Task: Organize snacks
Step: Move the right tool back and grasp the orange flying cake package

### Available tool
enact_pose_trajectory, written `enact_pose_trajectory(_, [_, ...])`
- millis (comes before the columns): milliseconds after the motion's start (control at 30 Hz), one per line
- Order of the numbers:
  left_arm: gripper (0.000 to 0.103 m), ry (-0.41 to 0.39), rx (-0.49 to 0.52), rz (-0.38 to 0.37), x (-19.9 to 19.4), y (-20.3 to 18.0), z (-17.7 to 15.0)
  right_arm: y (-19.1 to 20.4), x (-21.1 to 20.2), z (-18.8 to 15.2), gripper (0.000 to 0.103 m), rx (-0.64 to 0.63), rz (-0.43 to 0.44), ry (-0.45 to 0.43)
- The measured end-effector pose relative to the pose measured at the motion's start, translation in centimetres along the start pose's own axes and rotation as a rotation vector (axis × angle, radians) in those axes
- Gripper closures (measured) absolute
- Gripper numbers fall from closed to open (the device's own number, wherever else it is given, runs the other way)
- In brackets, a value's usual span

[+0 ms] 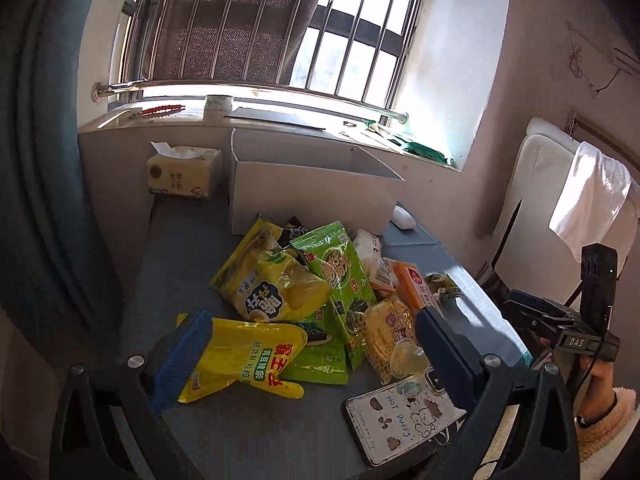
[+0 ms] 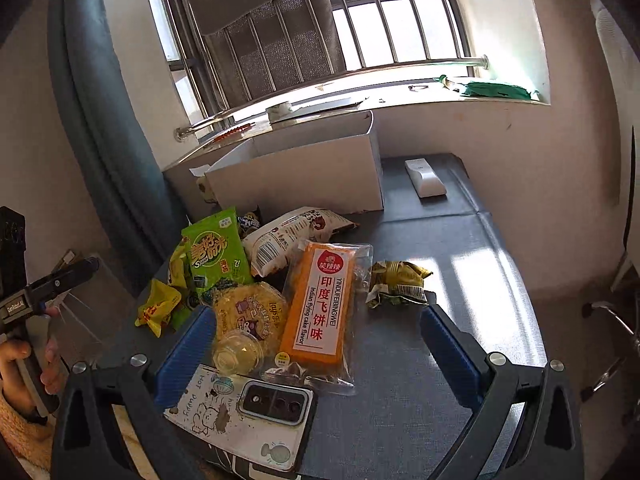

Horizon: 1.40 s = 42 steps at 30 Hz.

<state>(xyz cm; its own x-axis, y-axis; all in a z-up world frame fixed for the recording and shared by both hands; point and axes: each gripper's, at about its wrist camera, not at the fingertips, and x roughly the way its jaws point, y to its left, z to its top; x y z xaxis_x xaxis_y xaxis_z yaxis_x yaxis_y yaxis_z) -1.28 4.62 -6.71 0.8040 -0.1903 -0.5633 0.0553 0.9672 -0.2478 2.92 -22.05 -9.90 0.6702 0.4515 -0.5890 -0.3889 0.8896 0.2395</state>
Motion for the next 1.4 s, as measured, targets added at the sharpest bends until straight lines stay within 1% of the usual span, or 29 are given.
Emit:
enact_pose_trajectory(33, [0.000,0.011,-0.004,0.001,0.1,0.2,-0.4,0.0,0.3,-0.8,0.000,0.000,0.000,0.022])
enact_pose_trajectory(100, [0.000,0.015,-0.017,0.015,0.1,0.7,-0.9,0.0,1.1,-1.3,0.000,0.014,0.011,0.046])
enact_pose_trajectory(233, [0.000,0.016,-0.035,0.019,0.1,1.3,-1.1,0.5,2.9,-1.2,0.000,0.024,0.044,0.090])
enact_pose_trajectory(333, [0.000,0.012,-0.040,0.013,0.0,1.6,-1.2,0.7,4.5,-0.6,0.000,0.013,0.024,0.113])
enact_pose_trajectory(433, [0.000,0.015,-0.044,0.022,0.0,1.9,-1.3,0.6,6.6,-0.1,0.000,0.017,0.012,0.161])
enact_pose_trajectory(500, [0.000,0.012,-0.050,0.022,-0.1,2.3,-1.4,0.7,7.9,0.2,0.000,-0.006,0.003,0.199])
enact_pose_trajectory(633, [0.000,0.017,-0.055,0.036,-0.4,3.0,-1.8,1.1,9.9,0.3,0.000,-0.066,-0.041,0.241])
enact_pose_trajectory(733, [0.000,0.028,-0.059,0.048,-0.5,3.5,-2.1,1.1,10.9,0.3,0.000,-0.073,-0.043,0.270])
enact_pose_trajectory(833, [0.000,0.042,-0.081,0.044,-0.5,4.1,-2.6,1.4,11.7,0.3,0.000,-0.097,-0.055,0.292])
enact_pose_trajectory(900, [0.000,0.054,-0.090,0.045,-0.3,4.4,-2.9,1.7,12.0,0.1,0.000,-0.129,-0.036,0.310])
enact_pose_trajectory(967, [0.000,0.064,-0.089,0.050,-0.1,4.3,-3.1,1.6,11.8,0.0,0.007,-0.122,-0.028,0.300])
enact_pose_trajectory(1033, [0.000,0.074,-0.084,0.054,0.2,4.2,-3.2,1.1,11.5,0.0,0.027,-0.086,0.021,0.306])
enact_pose_trajectory(1067, [0.000,0.081,-0.082,0.055,0.3,4.2,-3.2,0.7,11.4,0.0,0.030,-0.070,0.035,0.307])
enact_pose_trajectory(1100, [0.000,0.086,-0.081,0.056,0.5,4.1,-3.2,0.6,11.2,0.0,0.038,-0.070,0.032,0.301])
enact_pose_trajectory(1167, [0.000,0.097,-0.078,0.060,0.8,3.9,-3.3,0.6,10.5,0.1,0.039,-0.089,0.011,0.280])
enact_pose_trajectory(1267, [0.000,0.117,-0.081,0.058,1.4,3.8,-3.4,0.3,9.7,0.7,0.041,-0.075,0.048,0.256])
enact_pose_trajectory(1400, [0.000,0.182,-0.094,0.075,3.0,4.0,-3.3,0.3,7.4,2.0,0.041,-0.065,0.060,0.170])
